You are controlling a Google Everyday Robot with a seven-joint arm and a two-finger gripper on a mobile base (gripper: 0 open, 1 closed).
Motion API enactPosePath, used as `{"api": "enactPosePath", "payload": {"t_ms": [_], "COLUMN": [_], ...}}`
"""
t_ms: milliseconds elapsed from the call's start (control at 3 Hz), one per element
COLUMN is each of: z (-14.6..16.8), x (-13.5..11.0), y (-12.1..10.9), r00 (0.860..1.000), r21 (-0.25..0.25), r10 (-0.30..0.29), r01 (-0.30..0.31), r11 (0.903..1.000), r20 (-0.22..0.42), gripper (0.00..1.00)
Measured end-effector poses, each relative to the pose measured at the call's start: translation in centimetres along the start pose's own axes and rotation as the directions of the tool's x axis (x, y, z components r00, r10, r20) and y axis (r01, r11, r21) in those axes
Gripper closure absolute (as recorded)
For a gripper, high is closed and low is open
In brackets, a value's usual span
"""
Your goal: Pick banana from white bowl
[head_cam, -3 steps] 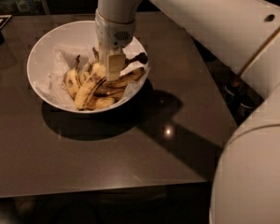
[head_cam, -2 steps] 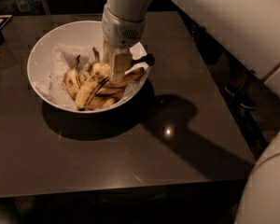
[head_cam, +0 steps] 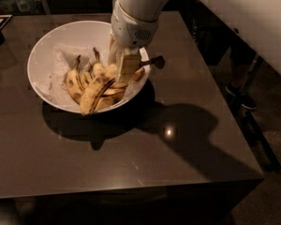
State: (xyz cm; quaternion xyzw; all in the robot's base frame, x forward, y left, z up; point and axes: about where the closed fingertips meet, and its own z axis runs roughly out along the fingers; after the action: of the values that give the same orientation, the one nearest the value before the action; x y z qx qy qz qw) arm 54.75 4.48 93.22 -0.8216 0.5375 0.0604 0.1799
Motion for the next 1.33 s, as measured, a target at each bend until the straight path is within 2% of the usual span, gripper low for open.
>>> {"api": "enactPosePath", "payload": {"t_ms": [333,667,1333], "z": [-1.1,-2.6,-4.9], "x": [-1.0,-2.1,-3.4], "y": [2.0,5.1,10.6], "r00": [0.999,0.996,0.980], "r21": [0.014,0.051,0.112], "r10": [0.020,0.077,0.191], "r01": [-0.021,-0.080,-0.196], "r11": [0.9997,0.9955,0.9742], "r20": [0.029,0.051,0.054], "gripper": [1.00,1.00,1.00]}}
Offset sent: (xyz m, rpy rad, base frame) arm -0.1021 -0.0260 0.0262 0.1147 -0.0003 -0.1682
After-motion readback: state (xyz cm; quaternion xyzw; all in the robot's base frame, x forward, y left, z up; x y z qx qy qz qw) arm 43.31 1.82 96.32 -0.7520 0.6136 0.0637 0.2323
